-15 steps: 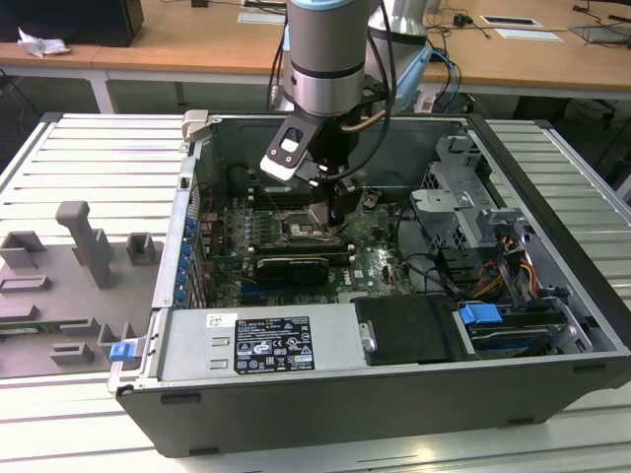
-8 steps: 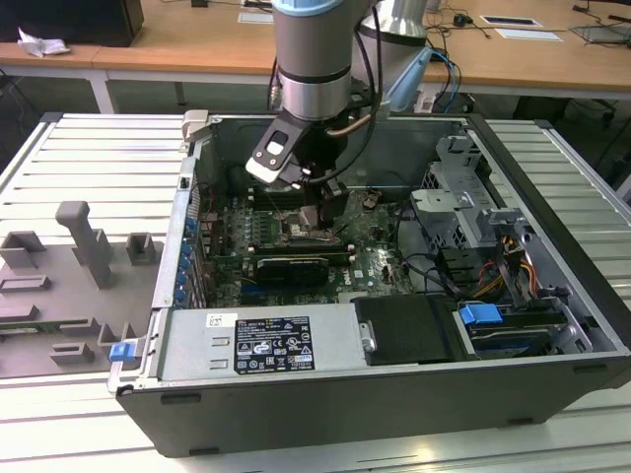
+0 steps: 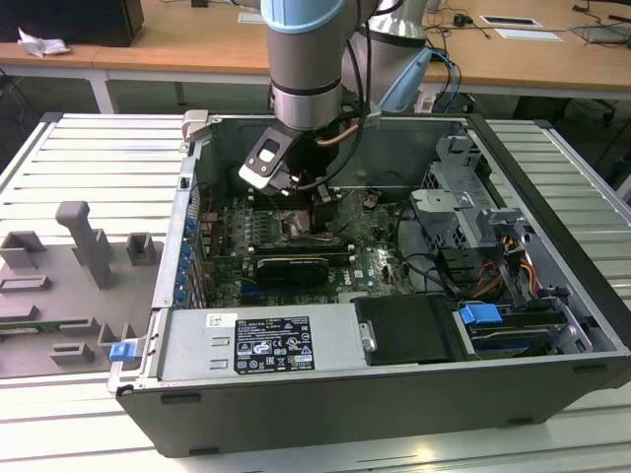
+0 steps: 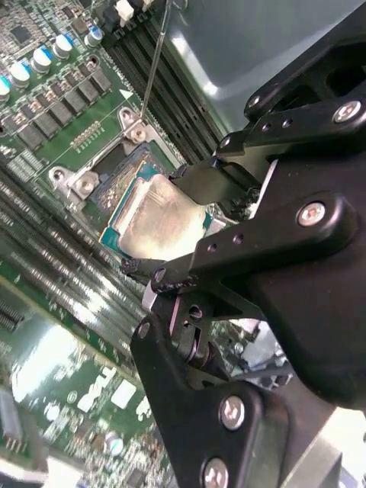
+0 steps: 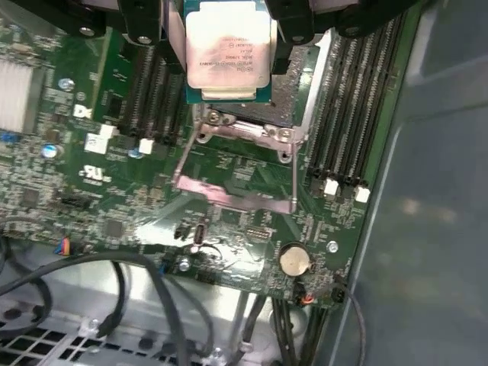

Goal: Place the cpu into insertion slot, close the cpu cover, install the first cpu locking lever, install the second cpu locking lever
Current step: 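Place the cpu into insertion slot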

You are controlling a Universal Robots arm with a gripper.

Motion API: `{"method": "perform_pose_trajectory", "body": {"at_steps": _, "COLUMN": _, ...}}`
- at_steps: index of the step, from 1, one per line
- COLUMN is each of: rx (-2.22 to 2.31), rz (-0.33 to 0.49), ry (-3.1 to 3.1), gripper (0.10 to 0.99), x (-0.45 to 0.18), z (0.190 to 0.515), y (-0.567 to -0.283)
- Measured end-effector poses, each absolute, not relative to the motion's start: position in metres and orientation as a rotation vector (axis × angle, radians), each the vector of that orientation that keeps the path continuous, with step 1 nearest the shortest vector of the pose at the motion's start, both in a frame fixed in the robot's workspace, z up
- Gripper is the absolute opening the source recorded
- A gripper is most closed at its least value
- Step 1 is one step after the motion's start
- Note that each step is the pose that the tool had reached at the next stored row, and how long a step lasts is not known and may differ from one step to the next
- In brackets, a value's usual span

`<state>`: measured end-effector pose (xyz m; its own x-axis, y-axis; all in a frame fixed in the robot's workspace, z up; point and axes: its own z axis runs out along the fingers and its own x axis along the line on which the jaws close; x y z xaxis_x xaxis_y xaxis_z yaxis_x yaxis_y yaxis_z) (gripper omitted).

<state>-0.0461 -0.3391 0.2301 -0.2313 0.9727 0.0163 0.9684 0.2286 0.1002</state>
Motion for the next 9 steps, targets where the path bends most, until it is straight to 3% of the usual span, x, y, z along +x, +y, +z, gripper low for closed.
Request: {"method": "perform_pose_trajectory", "body": {"at_steps": 9, "rx": 2.005, "rz": 0.124, "ry": 2.357, "gripper": 0.529, "x": -0.046, "z": 0.218, "y": -0.334}}
